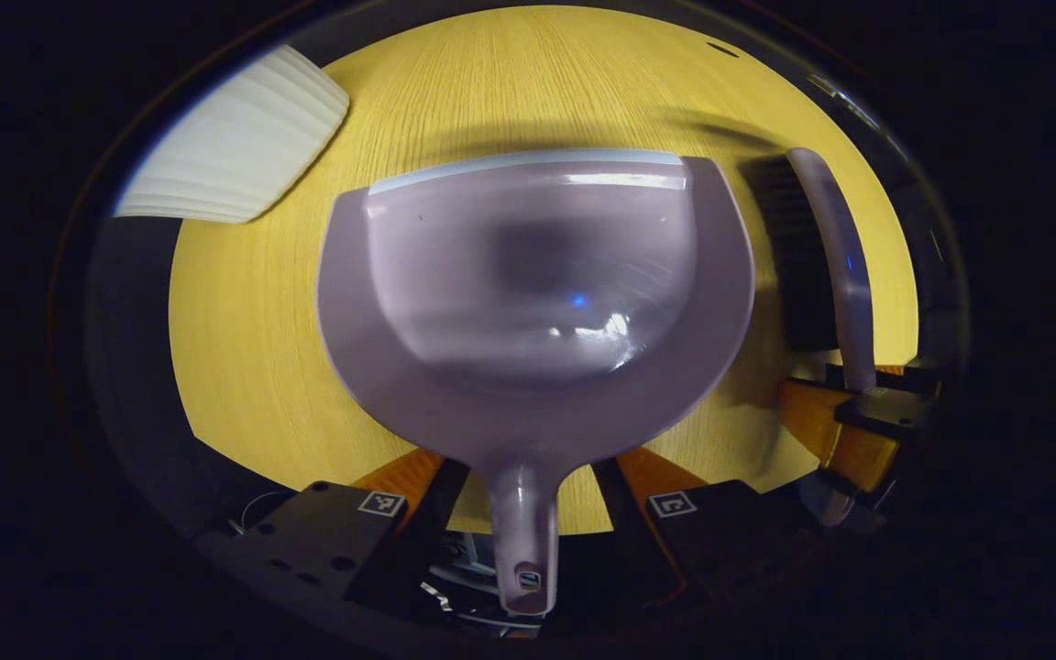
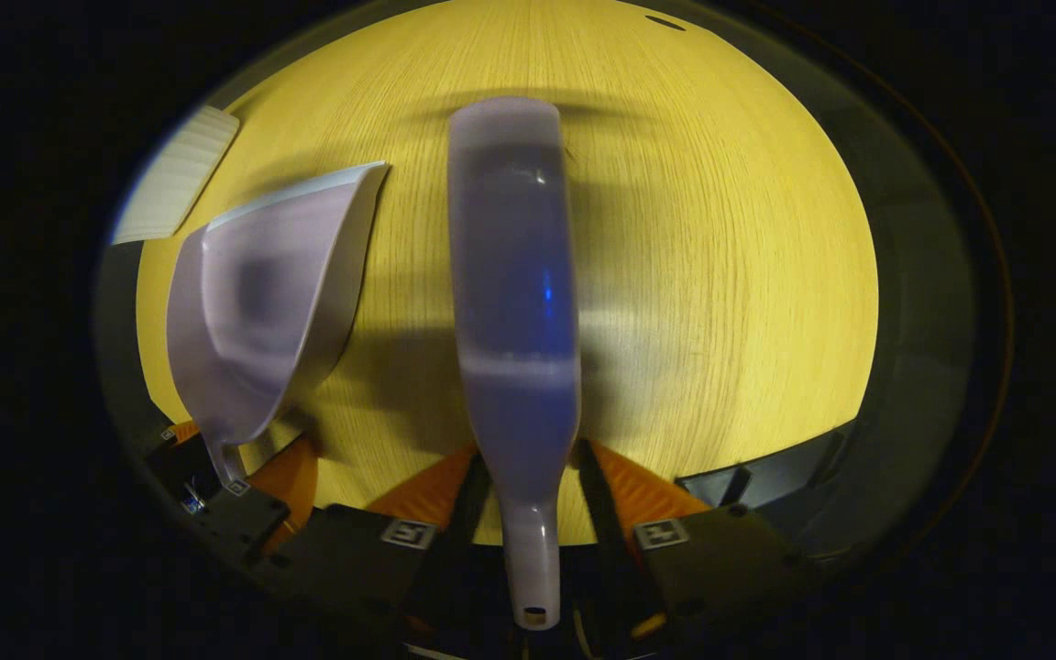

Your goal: Pick up the small broom and dustpan from the desktop, sweep the trash into the dustpan with the broom, and then empty the trash into the garbage bin.

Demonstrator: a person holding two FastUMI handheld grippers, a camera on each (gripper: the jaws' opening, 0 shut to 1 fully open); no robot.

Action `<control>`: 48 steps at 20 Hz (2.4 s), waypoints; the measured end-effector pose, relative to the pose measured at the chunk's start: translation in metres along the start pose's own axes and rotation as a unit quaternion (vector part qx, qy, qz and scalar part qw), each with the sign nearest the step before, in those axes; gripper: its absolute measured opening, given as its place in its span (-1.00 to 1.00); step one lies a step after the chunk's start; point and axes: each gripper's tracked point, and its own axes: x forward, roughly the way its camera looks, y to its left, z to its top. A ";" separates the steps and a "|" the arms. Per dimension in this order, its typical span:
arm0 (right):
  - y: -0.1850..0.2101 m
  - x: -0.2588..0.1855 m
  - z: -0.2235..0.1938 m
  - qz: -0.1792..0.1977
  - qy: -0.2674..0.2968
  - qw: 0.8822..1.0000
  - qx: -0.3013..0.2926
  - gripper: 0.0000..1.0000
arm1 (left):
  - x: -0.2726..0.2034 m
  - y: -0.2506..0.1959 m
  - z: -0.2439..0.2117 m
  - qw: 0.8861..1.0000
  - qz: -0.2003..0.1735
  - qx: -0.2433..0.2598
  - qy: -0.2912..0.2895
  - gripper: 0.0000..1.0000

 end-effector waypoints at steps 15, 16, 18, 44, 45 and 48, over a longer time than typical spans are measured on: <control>0.010 -0.239 -0.001 0.112 -0.309 0.943 -0.061 0.89 | -0.151 -0.011 -0.019 0.937 -0.072 0.045 -0.339 0.66; 0.010 -0.268 0.002 0.111 -0.353 0.927 -0.059 0.89 | -0.179 -0.008 -0.022 0.923 -0.072 0.048 -0.376 0.66; 0.004 -0.330 0.007 0.091 -0.438 0.893 -0.057 0.88 | -0.241 -0.004 -0.031 0.888 -0.069 0.054 -0.451 0.66; -0.020 -0.580 -0.123 0.005 -0.790 0.613 0.019 0.76 | -0.341 0.047 -0.100 0.620 -0.040 -0.058 -0.781 0.60; -0.023 -0.583 -0.115 0.001 -0.792 0.611 0.016 0.84 | -0.342 0.049 -0.100 0.620 -0.038 -0.059 -0.781 0.60; -0.026 -0.590 -0.109 -0.003 -0.797 0.604 0.012 0.76 | -0.348 0.047 -0.099 0.620 -0.036 -0.058 -0.782 0.60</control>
